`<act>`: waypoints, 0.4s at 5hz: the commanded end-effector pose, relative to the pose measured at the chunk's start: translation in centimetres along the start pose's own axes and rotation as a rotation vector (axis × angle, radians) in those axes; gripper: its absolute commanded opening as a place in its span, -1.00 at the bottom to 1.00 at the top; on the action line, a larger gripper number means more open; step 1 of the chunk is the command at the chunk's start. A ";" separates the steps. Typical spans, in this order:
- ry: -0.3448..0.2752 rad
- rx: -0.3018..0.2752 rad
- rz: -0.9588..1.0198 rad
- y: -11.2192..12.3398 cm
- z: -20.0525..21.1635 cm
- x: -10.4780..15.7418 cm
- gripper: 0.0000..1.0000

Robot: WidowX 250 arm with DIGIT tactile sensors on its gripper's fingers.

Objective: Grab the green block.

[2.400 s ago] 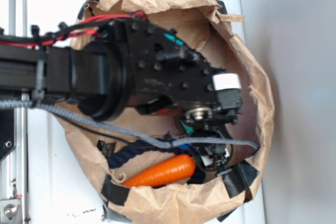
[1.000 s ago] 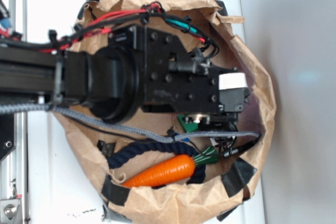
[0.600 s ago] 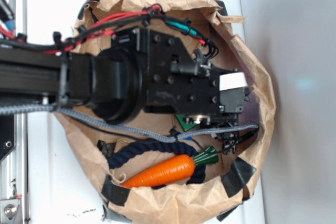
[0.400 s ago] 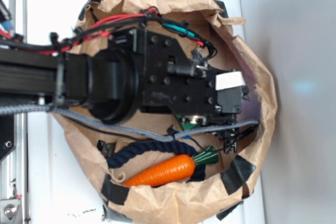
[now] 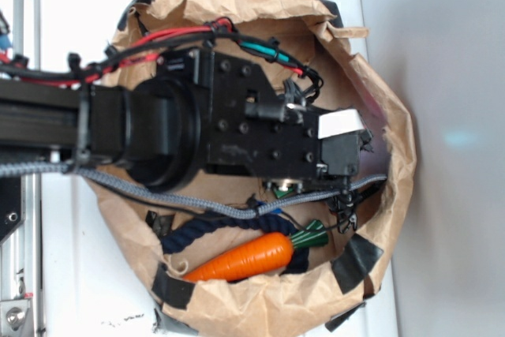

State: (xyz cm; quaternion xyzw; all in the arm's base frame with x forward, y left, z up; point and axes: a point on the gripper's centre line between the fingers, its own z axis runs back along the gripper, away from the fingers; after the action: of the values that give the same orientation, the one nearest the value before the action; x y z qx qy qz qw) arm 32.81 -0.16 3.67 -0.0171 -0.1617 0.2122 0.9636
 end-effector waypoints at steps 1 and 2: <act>0.073 -0.058 -0.057 0.0 3.2 1.3 1.00; 0.080 -0.056 -0.102 0.8 3.2 1.2 1.00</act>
State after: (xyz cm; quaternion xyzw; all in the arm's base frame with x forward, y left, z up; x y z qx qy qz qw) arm 31.41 0.22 4.30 -0.0413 -0.0864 0.1519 0.9838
